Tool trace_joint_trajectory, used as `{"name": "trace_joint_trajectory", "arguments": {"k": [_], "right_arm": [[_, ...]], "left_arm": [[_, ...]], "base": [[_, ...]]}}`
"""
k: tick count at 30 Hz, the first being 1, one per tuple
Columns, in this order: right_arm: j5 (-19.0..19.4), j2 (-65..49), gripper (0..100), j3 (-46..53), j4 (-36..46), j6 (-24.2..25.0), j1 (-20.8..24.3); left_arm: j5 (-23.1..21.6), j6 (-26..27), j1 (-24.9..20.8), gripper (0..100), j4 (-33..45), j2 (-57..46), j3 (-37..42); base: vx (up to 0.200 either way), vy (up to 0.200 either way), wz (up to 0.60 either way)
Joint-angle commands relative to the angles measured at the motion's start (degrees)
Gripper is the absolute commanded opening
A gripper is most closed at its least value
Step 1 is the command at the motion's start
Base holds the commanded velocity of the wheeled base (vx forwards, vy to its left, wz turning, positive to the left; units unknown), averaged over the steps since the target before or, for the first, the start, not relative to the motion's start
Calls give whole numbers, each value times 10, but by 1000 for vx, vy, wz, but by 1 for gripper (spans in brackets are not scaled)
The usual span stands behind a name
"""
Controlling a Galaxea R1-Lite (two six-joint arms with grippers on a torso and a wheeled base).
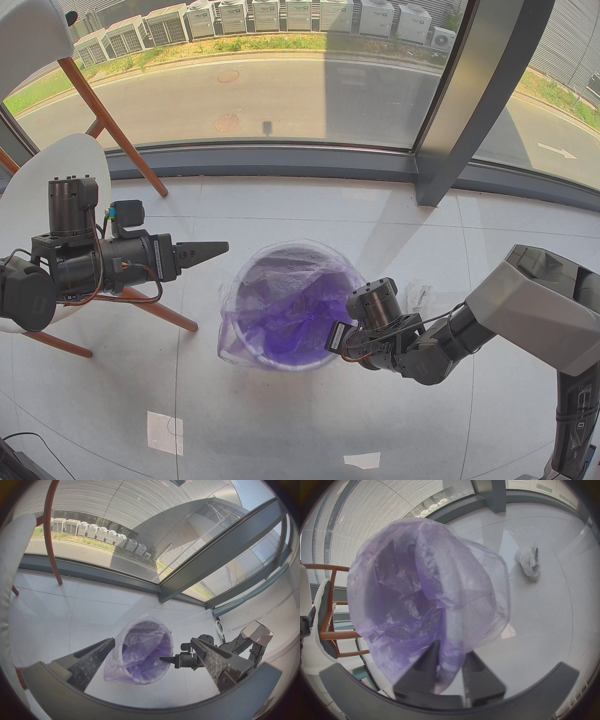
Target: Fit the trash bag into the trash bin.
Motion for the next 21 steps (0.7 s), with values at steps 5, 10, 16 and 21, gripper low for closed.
{"name": "trace_joint_trajectory", "arguments": {"k": [5,10,16,21], "right_arm": [[-4,-7,0,8,-10,-141,-28],[19,-52,0,35,-8,-261,-44],[76,-80,0,29,-2,-416,-88],[102,-82,0,27,1,-485,-117]], "left_arm": [[0,1,0,100,0,-4,4],[0,4,0,100,0,-4,9],[-2,9,-1,100,0,-4,16],[-4,8,0,100,4,3,62]], "base": [[0,0,0],[0,0,0],[0,0,0],[0,0,0]]}}
